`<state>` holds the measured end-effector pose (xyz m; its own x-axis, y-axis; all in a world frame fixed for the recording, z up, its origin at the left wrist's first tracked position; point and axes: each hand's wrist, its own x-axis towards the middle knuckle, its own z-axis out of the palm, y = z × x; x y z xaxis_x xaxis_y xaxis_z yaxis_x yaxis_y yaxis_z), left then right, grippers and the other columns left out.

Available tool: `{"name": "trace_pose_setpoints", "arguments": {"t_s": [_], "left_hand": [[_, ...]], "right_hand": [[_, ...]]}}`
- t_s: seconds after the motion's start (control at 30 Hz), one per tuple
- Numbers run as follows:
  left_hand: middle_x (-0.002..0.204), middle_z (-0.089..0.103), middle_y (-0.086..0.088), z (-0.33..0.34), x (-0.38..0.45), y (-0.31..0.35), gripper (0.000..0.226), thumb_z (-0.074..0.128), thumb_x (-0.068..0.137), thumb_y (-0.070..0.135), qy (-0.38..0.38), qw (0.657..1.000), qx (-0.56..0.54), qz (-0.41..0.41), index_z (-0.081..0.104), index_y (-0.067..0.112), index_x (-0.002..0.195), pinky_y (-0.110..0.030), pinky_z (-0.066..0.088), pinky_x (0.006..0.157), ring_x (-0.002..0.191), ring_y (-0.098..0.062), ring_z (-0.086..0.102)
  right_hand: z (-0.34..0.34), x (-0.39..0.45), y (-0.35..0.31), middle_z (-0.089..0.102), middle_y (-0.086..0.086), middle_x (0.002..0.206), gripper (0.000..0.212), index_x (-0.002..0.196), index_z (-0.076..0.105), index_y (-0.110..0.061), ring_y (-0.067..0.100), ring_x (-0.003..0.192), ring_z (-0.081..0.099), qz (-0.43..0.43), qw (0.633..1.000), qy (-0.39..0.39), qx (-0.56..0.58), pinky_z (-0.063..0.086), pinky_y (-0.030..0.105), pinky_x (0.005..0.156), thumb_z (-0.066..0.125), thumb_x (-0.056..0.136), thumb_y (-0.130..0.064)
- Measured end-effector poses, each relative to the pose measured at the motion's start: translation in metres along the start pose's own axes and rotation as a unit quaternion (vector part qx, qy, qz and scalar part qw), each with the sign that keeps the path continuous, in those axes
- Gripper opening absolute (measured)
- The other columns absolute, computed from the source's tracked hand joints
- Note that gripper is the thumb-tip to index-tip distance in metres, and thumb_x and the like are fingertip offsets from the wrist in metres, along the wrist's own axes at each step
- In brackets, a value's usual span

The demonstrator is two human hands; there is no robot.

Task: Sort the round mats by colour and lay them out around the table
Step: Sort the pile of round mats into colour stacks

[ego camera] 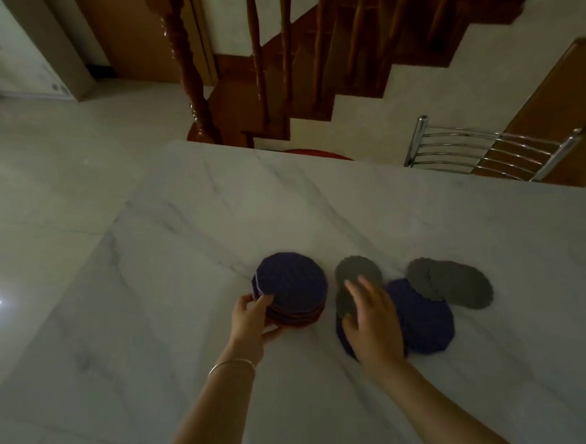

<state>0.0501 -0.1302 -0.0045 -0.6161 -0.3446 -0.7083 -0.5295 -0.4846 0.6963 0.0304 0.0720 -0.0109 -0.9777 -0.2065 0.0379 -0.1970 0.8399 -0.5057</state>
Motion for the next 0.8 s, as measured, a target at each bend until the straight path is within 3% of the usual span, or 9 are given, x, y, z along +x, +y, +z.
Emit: {"name": "trace_pose_setpoints", "arguments": {"t_s": [0.1, 0.2, 0.4, 0.47, 0.53, 0.57, 0.6, 0.67, 0.8], "left_hand": [[0.092, 0.057, -0.005, 0.001, 0.003, -0.004, 0.021, 0.055, 0.092, 0.013, 0.007, 1.0, 0.002, -0.003, 0.048, 0.011, 0.112, -0.035, 0.053, 0.061, 0.078, -0.026, 0.061], [0.096, 0.058, -0.006, 0.001, 0.006, -0.008, 0.022, 0.055, 0.092, 0.014, 0.005, 1.0, -0.002, -0.008, 0.049, 0.012, 0.112, -0.036, 0.052, 0.062, 0.082, -0.027, 0.062], [0.102, 0.059, -0.008, 0.002, 0.01, -0.013, 0.022, 0.057, 0.091, 0.015, 0.004, 1.0, -0.019, -0.018, 0.05, 0.012, 0.111, -0.037, 0.052, 0.065, 0.087, -0.029, 0.062], [0.101, 0.058, -0.008, 0.002, 0.01, -0.014, 0.023, 0.056, 0.091, 0.015, 0.004, 1.0, -0.018, -0.019, 0.049, 0.012, 0.112, -0.038, 0.052, 0.067, 0.089, -0.031, 0.061], [0.102, 0.056, -0.009, 0.003, 0.009, -0.013, 0.024, 0.056, 0.091, 0.015, 0.002, 1.0, -0.018, -0.02, 0.049, 0.012, 0.113, -0.038, 0.053, 0.07, 0.092, -0.033, 0.059], [0.103, 0.056, -0.009, 0.003, 0.009, -0.012, 0.024, 0.056, 0.091, 0.015, -0.001, 1.0, -0.018, -0.021, 0.049, 0.012, 0.113, -0.039, 0.053, 0.071, 0.093, -0.033, 0.059], [0.103, 0.056, -0.009, 0.003, 0.008, -0.011, 0.023, 0.056, 0.091, 0.014, -0.004, 1.0, -0.019, -0.024, 0.049, 0.012, 0.112, -0.039, 0.053, 0.071, 0.092, -0.033, 0.06], [0.103, 0.057, -0.009, 0.002, 0.007, -0.009, 0.021, 0.057, 0.09, 0.014, -0.009, 0.999, -0.02, -0.026, 0.05, 0.012, 0.11, -0.04, 0.054, 0.072, 0.09, -0.031, 0.061], [0.101, 0.057, -0.011, -0.002, 0.005, -0.007, 0.014, 0.057, 0.09, 0.018, -0.018, 0.999, -0.019, -0.029, 0.053, 0.014, 0.103, -0.041, 0.055, 0.071, 0.086, -0.031, 0.063]], "right_hand": [[-0.016, -0.02, 0.048, 0.013, 0.012, 0.156, 0.078, 0.146, 0.02, -0.015, 0.03, 0.142, 0.016, 0.119, 0.99, -0.039, -0.058, 0.022, 0.043, 0.116, 0.066, 0.084, -0.031], [-0.026, -0.03, 0.084, -0.002, 0.005, 0.158, 0.089, 0.148, 0.009, -0.019, 0.027, 0.144, 0.008, 0.154, 0.976, -0.132, -0.075, 0.024, 0.04, 0.114, 0.062, 0.084, -0.048], [-0.033, -0.031, 0.094, 0.009, 0.017, 0.157, 0.061, 0.148, 0.016, -0.02, 0.03, 0.144, 0.014, 0.074, 0.965, -0.186, -0.171, 0.033, 0.037, 0.11, 0.04, 0.096, -0.043], [-0.042, -0.026, 0.085, 0.031, 0.02, 0.149, 0.052, 0.143, 0.031, -0.014, 0.028, 0.136, 0.035, 0.051, 0.973, -0.144, -0.174, 0.046, 0.037, 0.097, 0.046, 0.096, -0.03], [-0.057, -0.02, 0.071, 0.068, 0.025, 0.108, 0.045, 0.119, 0.061, -0.004, 0.029, 0.089, 0.07, 0.021, 0.986, -0.052, -0.158, 0.056, 0.035, 0.057, 0.073, 0.077, -0.011], [-0.064, -0.017, 0.064, 0.072, 0.023, 0.079, 0.041, 0.104, 0.069, -0.002, 0.028, 0.059, 0.069, 0.019, 0.987, -0.005, -0.161, 0.049, 0.03, 0.039, 0.081, 0.065, -0.004], [-0.072, -0.012, 0.057, 0.068, 0.018, 0.059, 0.036, 0.094, 0.071, -0.001, 0.028, 0.042, 0.062, 0.018, 0.986, 0.044, -0.163, 0.041, 0.027, 0.031, 0.083, 0.06, 0.0], [-0.083, 0.003, 0.043, 0.061, 0.015, 0.049, 0.023, 0.09, 0.069, -0.002, 0.029, 0.036, 0.053, 0.032, 0.984, 0.107, -0.139, 0.035, 0.024, 0.034, 0.076, 0.068, 0.001], [-0.085, 0.034, 0.007, 0.067, 0.008, 0.06, 0.018, 0.101, 0.067, -0.004, 0.018, 0.042, 0.053, -0.009, 0.976, 0.203, -0.072, 0.03, 0.019, 0.043, 0.064, 0.083, -0.004]]}}
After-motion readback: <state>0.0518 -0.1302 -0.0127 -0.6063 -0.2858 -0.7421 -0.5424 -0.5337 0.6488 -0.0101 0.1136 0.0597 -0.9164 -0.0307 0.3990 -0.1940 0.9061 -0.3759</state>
